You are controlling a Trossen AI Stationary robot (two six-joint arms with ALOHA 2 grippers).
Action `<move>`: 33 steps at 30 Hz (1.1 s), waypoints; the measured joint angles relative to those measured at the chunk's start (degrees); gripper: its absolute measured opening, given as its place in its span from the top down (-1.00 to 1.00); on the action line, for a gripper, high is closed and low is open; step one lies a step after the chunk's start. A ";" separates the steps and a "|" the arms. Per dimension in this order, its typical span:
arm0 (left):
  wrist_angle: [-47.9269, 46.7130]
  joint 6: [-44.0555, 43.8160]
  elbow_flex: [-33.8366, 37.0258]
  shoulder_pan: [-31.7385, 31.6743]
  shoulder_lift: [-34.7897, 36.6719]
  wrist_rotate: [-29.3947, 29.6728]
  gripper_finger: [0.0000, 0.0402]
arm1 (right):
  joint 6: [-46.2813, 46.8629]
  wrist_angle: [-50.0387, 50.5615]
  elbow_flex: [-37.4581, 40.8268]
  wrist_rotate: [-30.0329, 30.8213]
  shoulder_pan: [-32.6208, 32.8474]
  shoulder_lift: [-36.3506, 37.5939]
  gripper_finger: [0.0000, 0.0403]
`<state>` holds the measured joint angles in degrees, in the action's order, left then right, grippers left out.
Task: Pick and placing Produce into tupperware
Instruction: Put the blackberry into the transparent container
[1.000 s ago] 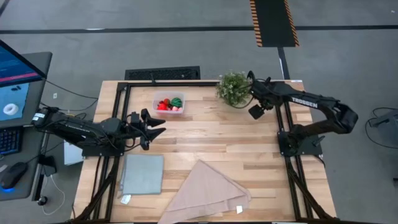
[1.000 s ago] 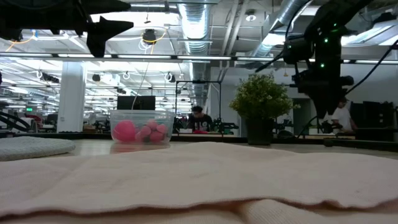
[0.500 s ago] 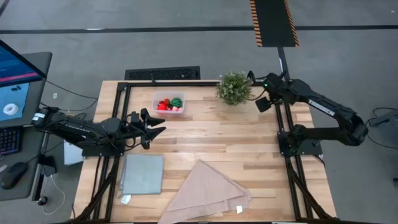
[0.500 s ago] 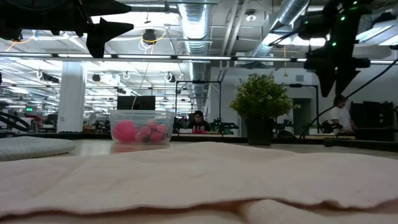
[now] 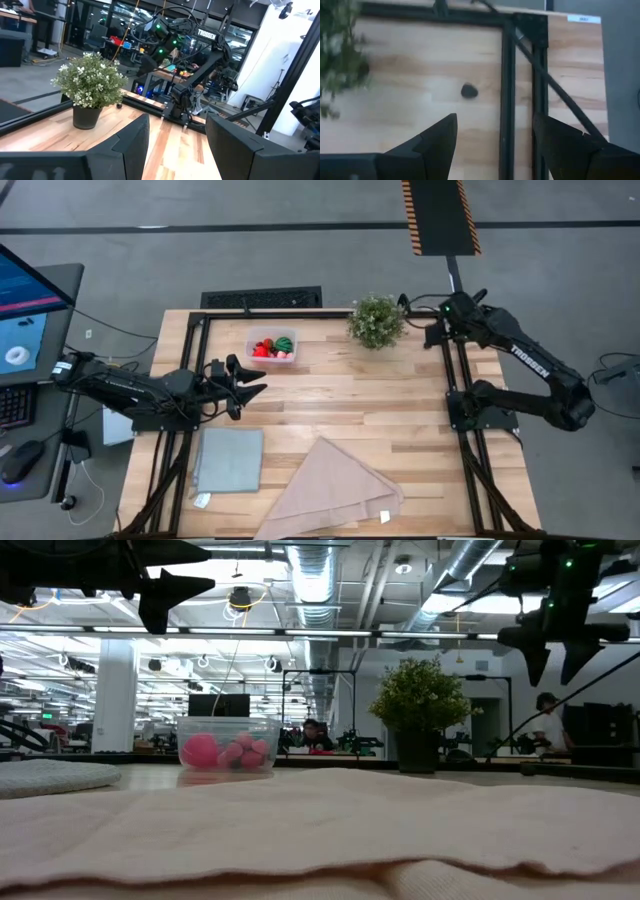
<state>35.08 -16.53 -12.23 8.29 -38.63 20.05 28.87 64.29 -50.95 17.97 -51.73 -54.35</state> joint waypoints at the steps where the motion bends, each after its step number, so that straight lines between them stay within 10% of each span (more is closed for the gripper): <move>1: 0.01 0.00 0.00 0.00 0.00 0.02 0.09 | 1.18 -0.41 0.78 0.07 0.62 0.00 -0.42; 13: -1.12 -0.17 0.00 0.00 0.02 -0.25 0.09 | 16.20 -15.09 16.55 0.75 8.69 0.13 -0.42; 33: -1.65 3.72 0.00 -0.02 0.02 -1.75 0.09 | 46.58 -26.53 25.61 24.92 30.39 -5.76 -0.42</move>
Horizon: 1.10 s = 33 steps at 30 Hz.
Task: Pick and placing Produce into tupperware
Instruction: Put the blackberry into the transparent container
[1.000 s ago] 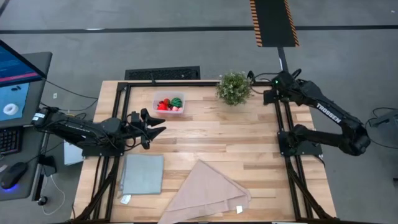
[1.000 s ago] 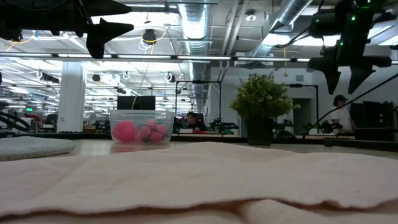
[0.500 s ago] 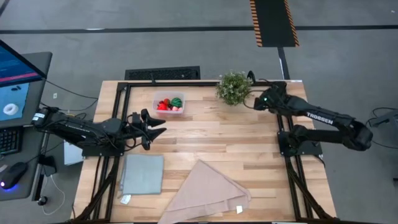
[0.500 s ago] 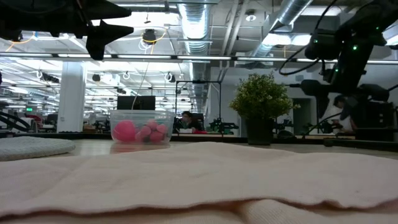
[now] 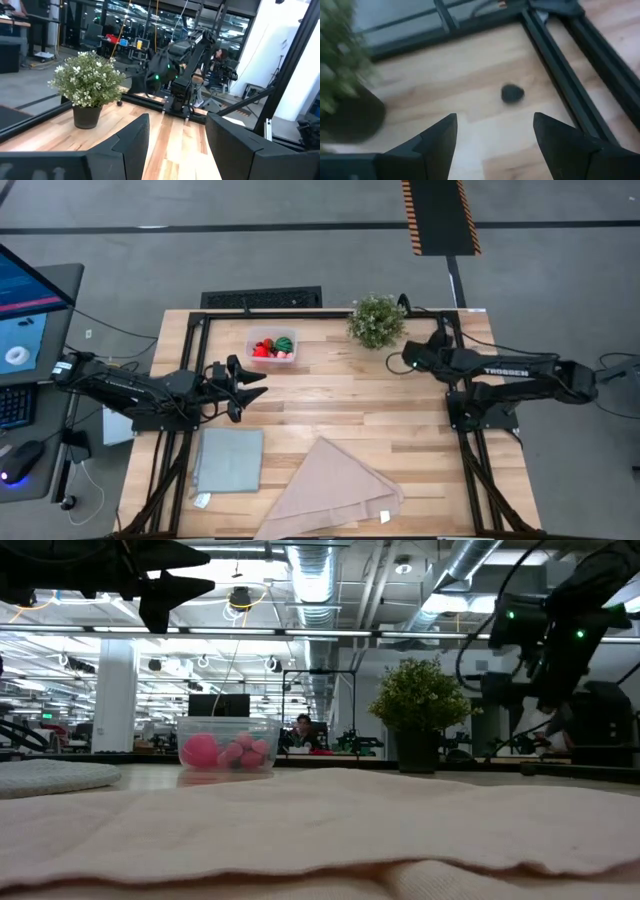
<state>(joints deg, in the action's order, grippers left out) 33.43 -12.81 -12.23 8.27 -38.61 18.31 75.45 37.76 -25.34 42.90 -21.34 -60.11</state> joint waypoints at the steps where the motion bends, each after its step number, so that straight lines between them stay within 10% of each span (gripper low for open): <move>1: 0.00 0.22 0.00 0.00 0.00 0.00 0.09 | 1.80 0.23 0.47 0.66 0.90 -0.78 -0.42; 14: -0.09 1.80 0.00 0.00 0.00 0.00 0.09 | 14.56 -1.56 3.23 3.85 3.69 -12.62 -0.42; 33: -0.55 1.26 0.00 0.00 0.00 -0.04 0.09 | -0.05 -17.28 3.15 -1.13 -12.91 -18.02 -0.42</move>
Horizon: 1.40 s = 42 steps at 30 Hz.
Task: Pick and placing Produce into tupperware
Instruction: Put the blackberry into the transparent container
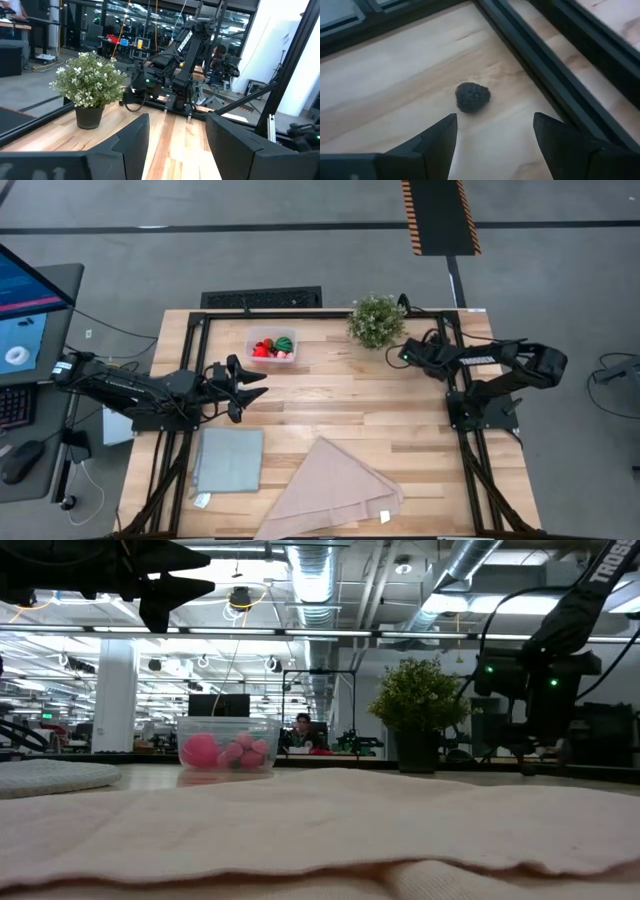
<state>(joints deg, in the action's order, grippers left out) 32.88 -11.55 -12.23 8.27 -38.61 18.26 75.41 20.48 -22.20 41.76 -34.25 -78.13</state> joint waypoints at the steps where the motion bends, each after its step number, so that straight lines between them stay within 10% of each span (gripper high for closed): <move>1: 0.00 0.02 0.00 0.00 0.00 0.00 0.09 | -1.00 -1.03 0.00 -0.51 -0.70 0.01 -0.42; 32: -0.04 0.37 0.00 0.00 0.02 -0.04 0.09 | -7.99 -9.87 -0.02 -10.34 -12.57 0.04 -0.41; 42: -0.07 0.37 0.00 0.00 0.02 -0.04 0.09 | -9.44 -9.98 -0.02 -10.49 -12.79 0.04 -0.03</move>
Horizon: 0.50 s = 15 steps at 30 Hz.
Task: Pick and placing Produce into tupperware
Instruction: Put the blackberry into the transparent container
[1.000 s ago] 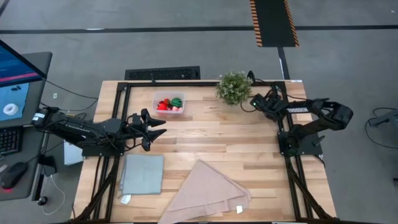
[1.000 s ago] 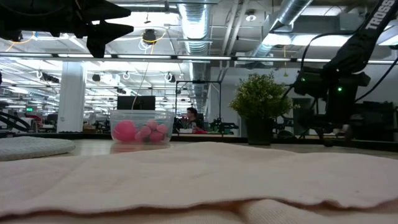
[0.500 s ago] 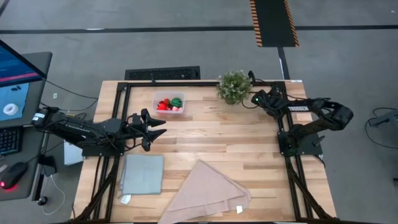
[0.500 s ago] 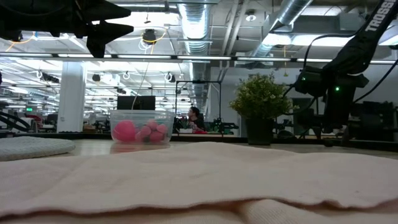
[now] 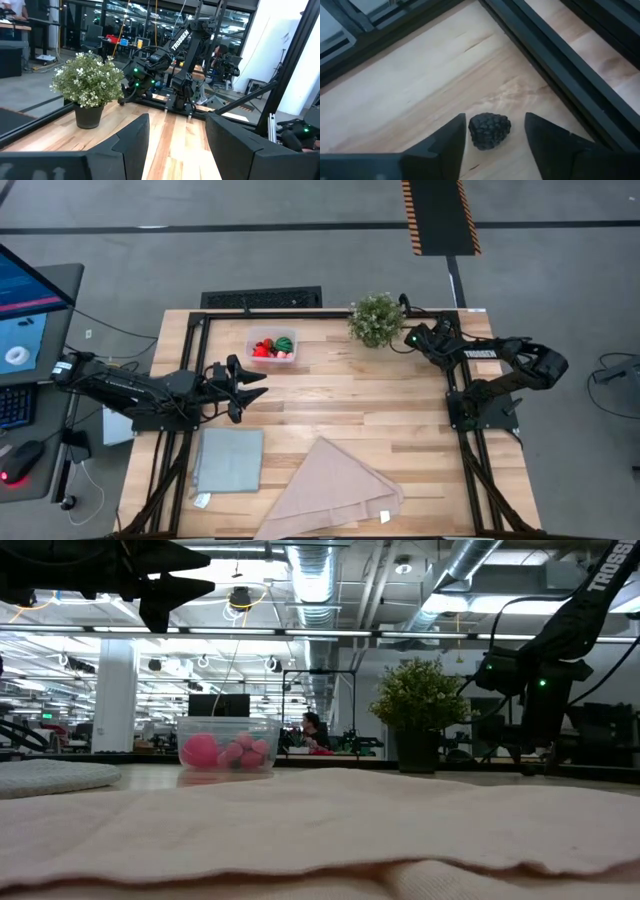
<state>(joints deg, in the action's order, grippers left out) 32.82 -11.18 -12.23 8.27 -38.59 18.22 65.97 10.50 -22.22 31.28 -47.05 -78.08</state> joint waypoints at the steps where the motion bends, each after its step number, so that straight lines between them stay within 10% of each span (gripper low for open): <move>1: 0.00 0.00 0.00 0.02 0.00 0.00 0.09 | -0.02 -0.07 0.00 0.00 0.02 0.00 0.03; 15: -0.02 0.02 0.00 0.00 0.00 -0.02 0.09 | -2.02 -1.30 -0.16 0.04 0.14 0.15 0.44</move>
<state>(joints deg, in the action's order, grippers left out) 32.80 -11.16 -12.23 8.27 -38.59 18.20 63.94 9.20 -22.38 31.32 -46.90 -77.93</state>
